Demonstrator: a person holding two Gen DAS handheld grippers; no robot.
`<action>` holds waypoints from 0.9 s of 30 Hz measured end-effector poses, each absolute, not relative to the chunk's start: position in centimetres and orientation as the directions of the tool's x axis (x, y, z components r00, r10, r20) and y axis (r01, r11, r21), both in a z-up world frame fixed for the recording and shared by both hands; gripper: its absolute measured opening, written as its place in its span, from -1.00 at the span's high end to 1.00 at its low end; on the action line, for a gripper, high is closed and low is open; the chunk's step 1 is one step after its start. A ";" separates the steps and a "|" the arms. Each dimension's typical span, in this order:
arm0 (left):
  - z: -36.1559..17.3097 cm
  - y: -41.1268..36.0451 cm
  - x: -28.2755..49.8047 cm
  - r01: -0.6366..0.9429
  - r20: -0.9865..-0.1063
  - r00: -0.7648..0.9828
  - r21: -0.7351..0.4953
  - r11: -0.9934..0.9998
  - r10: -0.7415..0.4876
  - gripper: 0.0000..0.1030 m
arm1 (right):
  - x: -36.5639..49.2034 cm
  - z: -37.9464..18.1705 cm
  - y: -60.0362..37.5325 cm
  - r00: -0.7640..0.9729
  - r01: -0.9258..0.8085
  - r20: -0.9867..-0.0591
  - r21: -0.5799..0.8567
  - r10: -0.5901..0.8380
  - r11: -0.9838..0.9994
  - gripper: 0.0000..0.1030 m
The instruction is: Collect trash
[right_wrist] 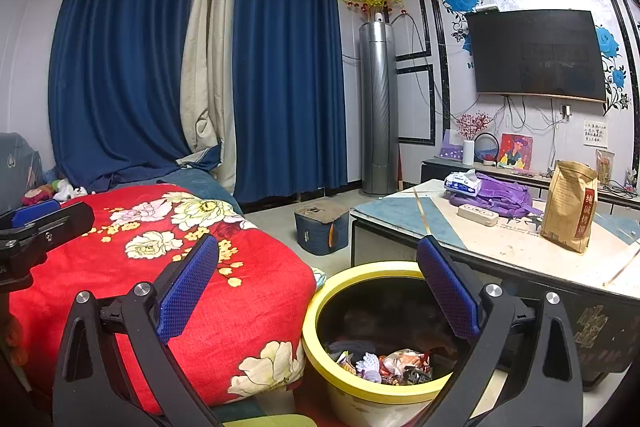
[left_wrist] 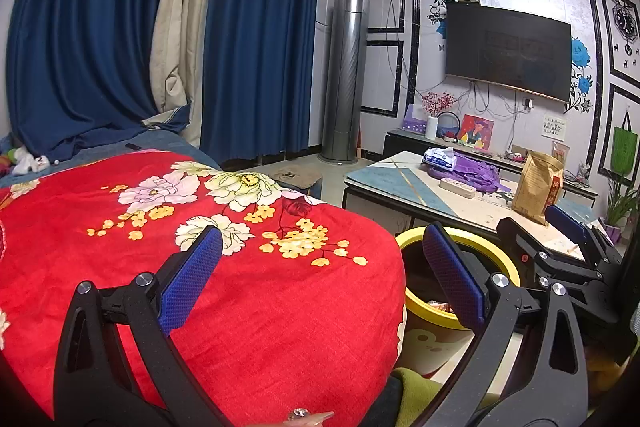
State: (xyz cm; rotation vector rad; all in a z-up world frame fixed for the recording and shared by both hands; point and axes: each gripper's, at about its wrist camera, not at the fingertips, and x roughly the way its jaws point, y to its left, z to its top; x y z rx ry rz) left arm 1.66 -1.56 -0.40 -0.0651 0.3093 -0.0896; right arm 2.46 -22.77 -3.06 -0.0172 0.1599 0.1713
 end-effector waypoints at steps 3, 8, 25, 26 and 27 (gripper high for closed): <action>-0.3 -1.5 1.8 0.079 -0.298 0.949 -0.076 0.994 -0.098 -0.79 | 2.6 -3.1 -22.6 0.972 -0.171 -0.162 -0.001 0.168 0.985 -0.88; -0.3 -1.6 1.7 0.079 -0.300 0.949 -0.078 0.994 -0.099 -0.79 | 2.6 -3.1 -22.6 0.972 -0.173 -0.163 -0.001 0.170 0.985 -0.88; -0.2 -1.4 1.9 0.084 -0.310 0.945 -0.080 0.993 -0.105 -0.79 | 2.6 -3.3 -22.4 0.971 -0.172 -0.167 -0.001 0.170 0.985 -0.88; -0.2 -1.4 2.0 0.082 -0.313 0.944 -0.075 0.994 -0.101 -0.79 | 2.6 -3.4 -22.4 0.971 -0.173 -0.167 0.000 0.170 0.985 -0.88; -0.2 -1.4 2.1 0.081 -0.315 0.944 -0.073 0.994 -0.101 -0.79 | 2.6 -3.3 -22.4 0.971 -0.173 -0.166 0.001 0.171 0.985 -0.88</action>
